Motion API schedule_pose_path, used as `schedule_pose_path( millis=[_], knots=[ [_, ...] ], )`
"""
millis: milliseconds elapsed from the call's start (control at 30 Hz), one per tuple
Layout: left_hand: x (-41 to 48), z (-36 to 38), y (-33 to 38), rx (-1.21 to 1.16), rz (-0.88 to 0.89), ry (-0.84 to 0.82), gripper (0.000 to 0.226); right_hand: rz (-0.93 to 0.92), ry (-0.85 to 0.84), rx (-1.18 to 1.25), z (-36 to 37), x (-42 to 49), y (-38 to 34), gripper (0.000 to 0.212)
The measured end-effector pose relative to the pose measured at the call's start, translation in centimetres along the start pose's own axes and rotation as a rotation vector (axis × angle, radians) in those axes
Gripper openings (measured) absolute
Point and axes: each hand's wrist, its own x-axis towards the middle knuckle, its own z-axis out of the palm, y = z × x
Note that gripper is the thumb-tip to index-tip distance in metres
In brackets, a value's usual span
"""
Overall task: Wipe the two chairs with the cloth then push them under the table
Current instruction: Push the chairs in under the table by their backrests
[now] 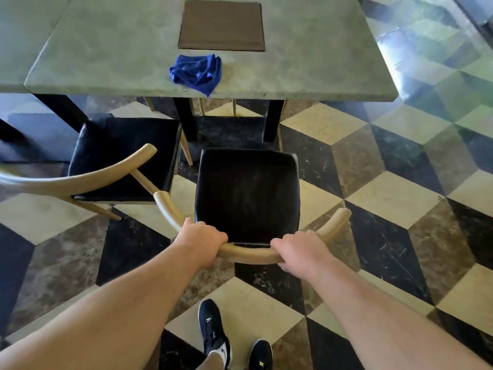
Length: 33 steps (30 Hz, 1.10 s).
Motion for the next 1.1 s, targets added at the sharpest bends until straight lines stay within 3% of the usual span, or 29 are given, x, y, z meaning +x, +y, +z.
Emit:
schedule_pose_path(
  millis=[567,833,967,1033,1100],
  knots=[
    [9.4,-9.4,-6.2,0.061,-0.031,-0.048,0.024,0.002,0.031,-0.004,-6.5,11.9,6.2,0.023],
    [11.7,-10.7,-6.5,-0.056,0.066,-0.054,0.023,0.076,-0.098,-0.049,-8.1,13.6,9.0,0.019],
    [11.0,-9.9,-11.0,-0.034,0.105,0.052,0.032,0.121,-0.180,0.042,-8.4,14.9,6.8,0.048],
    [10.4,-9.2,-14.5,-0.011,0.127,0.122,0.058,0.119,-0.159,0.101,-8.9,16.5,3.9,0.078],
    [9.3,-8.4,-18.3,0.001,0.088,0.164,0.086,0.097,-0.105,0.157,-9.5,18.6,0.3,0.092]
  ],
)
